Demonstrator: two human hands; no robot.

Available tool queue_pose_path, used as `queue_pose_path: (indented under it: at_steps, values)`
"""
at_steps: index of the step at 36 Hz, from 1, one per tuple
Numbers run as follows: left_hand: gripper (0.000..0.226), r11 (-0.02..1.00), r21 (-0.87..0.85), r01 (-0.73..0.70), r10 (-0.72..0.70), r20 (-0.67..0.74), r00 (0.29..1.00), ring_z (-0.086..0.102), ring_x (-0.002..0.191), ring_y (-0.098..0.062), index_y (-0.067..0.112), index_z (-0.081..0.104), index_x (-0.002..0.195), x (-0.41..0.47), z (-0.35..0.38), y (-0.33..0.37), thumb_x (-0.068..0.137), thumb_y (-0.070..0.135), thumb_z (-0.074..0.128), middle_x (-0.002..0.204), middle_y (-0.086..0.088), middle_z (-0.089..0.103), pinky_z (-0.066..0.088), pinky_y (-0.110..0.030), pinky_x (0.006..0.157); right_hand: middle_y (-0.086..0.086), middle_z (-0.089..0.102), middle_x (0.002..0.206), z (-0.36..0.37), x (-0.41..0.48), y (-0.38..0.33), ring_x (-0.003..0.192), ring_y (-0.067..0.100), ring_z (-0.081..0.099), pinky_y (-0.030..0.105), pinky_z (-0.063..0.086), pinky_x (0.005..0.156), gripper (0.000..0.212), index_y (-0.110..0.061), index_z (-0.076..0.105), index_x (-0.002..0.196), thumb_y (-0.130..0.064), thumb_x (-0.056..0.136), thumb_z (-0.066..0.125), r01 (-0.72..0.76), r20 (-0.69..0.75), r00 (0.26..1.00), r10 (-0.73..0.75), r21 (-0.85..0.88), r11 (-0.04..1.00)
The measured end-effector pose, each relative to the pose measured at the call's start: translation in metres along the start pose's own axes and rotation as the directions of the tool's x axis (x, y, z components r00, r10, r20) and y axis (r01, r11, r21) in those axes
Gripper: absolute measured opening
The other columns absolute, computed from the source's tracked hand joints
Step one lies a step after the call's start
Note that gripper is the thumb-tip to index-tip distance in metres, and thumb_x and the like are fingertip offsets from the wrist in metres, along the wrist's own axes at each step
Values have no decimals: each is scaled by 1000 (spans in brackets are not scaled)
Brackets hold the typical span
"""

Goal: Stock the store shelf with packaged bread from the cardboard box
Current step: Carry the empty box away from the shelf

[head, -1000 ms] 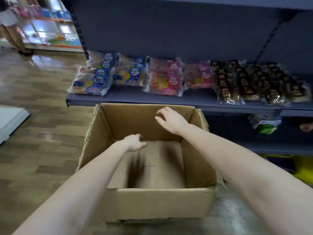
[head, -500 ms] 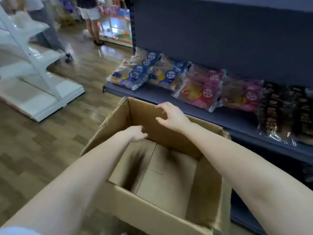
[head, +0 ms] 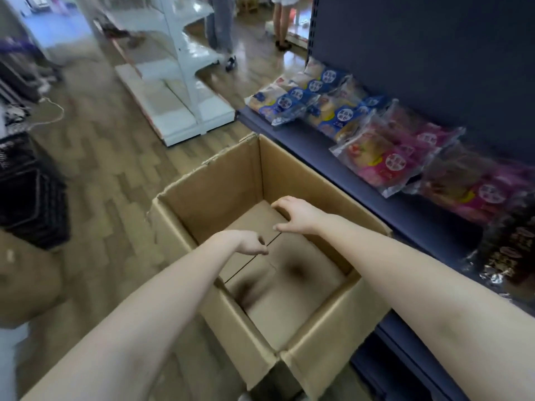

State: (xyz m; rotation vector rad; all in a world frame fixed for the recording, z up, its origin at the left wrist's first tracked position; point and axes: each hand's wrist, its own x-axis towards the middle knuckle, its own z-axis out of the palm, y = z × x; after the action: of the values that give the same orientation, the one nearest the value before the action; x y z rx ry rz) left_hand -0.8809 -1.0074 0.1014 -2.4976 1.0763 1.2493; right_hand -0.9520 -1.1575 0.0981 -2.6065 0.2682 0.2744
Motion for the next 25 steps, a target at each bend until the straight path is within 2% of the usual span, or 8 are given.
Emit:
queue_pose_path:
  at_steps: [5,11,14,17,20,25]
  values:
    - [51,997,-46,62,-66,-89,994,41,133,-23,13,43,141,-1,0,-21,97,37,47,144,-8,46,33,-30,108,1,40,143,14,3,-17,126,19,44,27,36,98,54,-22,44,136,-30,87,65,29,2,1000,-29,66,997]
    - [50,996,-29,90,-92,-81,992,41,133,-25,10,43,141,2,13,-23,98,37,45,145,-9,45,33,-32,109,2,45,141,27,-1,-17,126,19,45,28,35,101,53,-20,46,136,-27,87,64,37,-3,999,-36,102,994]
    - [50,997,-22,78,-80,-80,994,41,133,-26,10,41,143,-3,26,-13,98,34,45,145,-9,44,34,-31,108,3,45,141,44,-15,-8,126,20,45,30,37,103,55,-21,46,137,-28,85,65,15,86,996,-21,74,997]
    - [48,996,-64,63,-73,-163,984,43,132,-25,12,41,143,-17,26,-1,99,30,43,145,-8,46,34,-28,103,4,44,140,45,-19,-1,125,20,45,31,39,102,58,-22,43,139,-28,86,64,42,181,983,-41,-2,999]
    - [44,977,-200,71,-132,-311,941,46,128,-23,16,47,139,-35,16,2,97,27,44,140,-5,51,37,-28,102,4,45,141,19,-10,-9,125,20,46,30,39,100,60,-20,41,140,-25,86,65,122,118,986,-121,0,993]
    - [37,905,-408,118,-307,-438,845,52,119,-22,21,57,127,-56,17,11,93,30,47,130,-3,58,43,-34,101,2,50,137,-16,-16,-25,111,15,56,28,45,97,53,-21,45,137,-21,87,63,248,-37,969,-245,182,951]
